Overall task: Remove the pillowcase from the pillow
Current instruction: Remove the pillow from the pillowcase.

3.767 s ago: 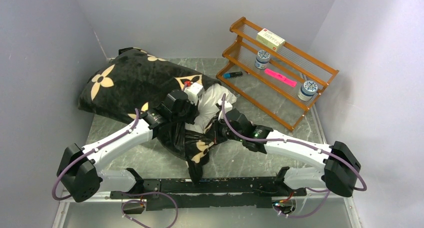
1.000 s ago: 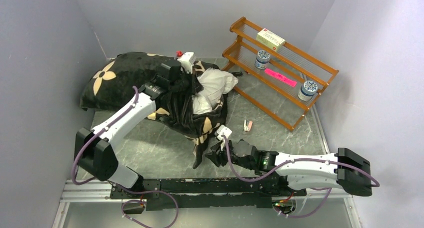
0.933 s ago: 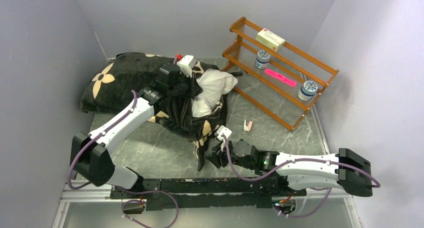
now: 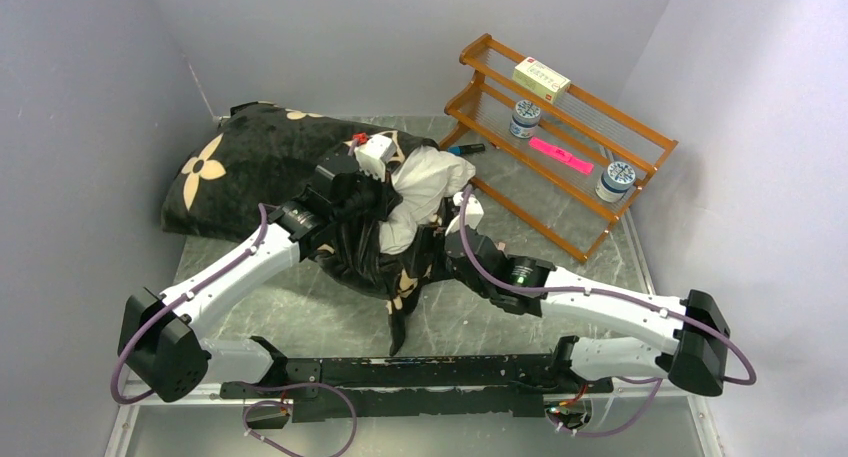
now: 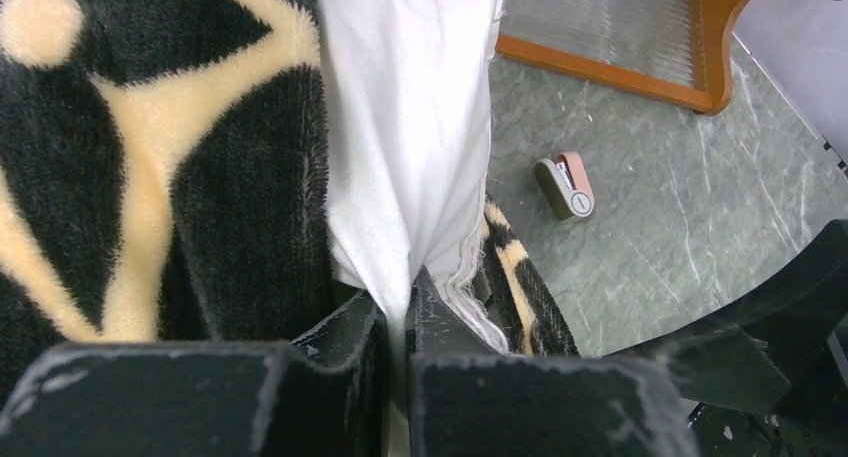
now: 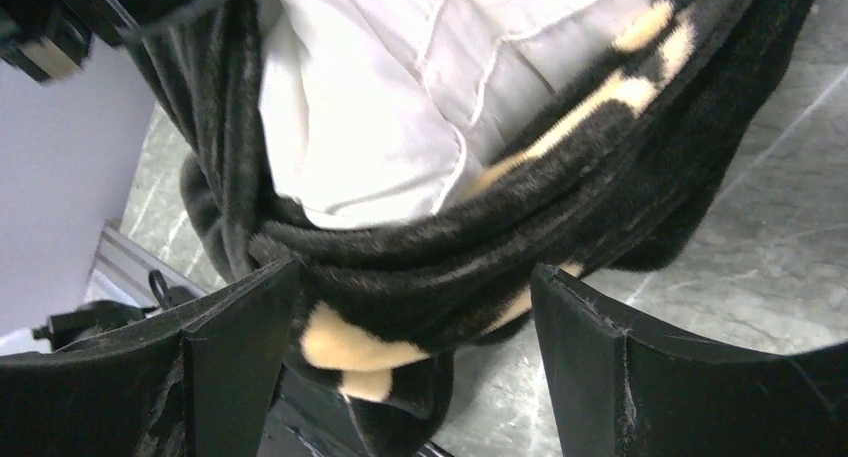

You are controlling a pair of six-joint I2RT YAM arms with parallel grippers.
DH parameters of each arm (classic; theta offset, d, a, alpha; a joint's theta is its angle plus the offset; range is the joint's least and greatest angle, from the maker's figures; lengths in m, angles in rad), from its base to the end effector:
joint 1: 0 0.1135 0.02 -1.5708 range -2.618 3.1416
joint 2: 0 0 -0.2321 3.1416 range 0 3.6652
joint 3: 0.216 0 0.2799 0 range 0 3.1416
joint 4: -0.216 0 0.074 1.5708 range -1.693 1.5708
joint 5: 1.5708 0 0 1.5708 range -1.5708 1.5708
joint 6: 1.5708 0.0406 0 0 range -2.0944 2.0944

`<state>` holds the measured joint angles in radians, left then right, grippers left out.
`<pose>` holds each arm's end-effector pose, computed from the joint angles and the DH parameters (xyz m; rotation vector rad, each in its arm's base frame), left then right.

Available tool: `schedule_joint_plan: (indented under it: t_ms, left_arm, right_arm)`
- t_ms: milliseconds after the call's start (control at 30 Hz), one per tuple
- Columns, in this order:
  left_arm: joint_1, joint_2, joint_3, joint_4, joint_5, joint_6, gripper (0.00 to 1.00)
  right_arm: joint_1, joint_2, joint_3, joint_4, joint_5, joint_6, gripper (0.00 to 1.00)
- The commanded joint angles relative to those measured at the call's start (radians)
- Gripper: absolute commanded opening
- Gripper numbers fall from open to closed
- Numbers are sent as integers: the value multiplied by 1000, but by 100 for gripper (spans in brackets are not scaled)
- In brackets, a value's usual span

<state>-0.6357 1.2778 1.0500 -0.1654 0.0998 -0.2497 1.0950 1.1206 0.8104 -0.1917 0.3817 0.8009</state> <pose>0.2700 -0.2042 0.2886 0.4543 1.9728 -0.6701 0.1488 0.2558 0.2424 -0.0706 2.1262 0.7779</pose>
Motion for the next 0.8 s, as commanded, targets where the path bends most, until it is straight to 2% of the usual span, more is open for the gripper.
schedule_joint_plan:
  t_ms: [0, 233, 533, 667, 767]
  left_arm:
    - [-1, -57, 9, 121, -6, 12, 5]
    - [-2, -44, 42, 103, 2, 20, 5]
    - [-1, -36, 120, 64, -79, 28, 5]
    - [12, -18, 163, 67, -91, 14, 5]
    - [31, 4, 202, 63, -82, 4, 5]
  right_arm:
    - [-8, 47, 101, 10, 27, 33, 89]
    - [-17, 143, 96, -57, -24, 48, 89]
    - [-17, 185, -32, -229, -72, 36, 77]
    - [-15, 181, -113, -282, -92, 24, 74]
    - [-16, 154, -174, -269, -118, 26, 67]
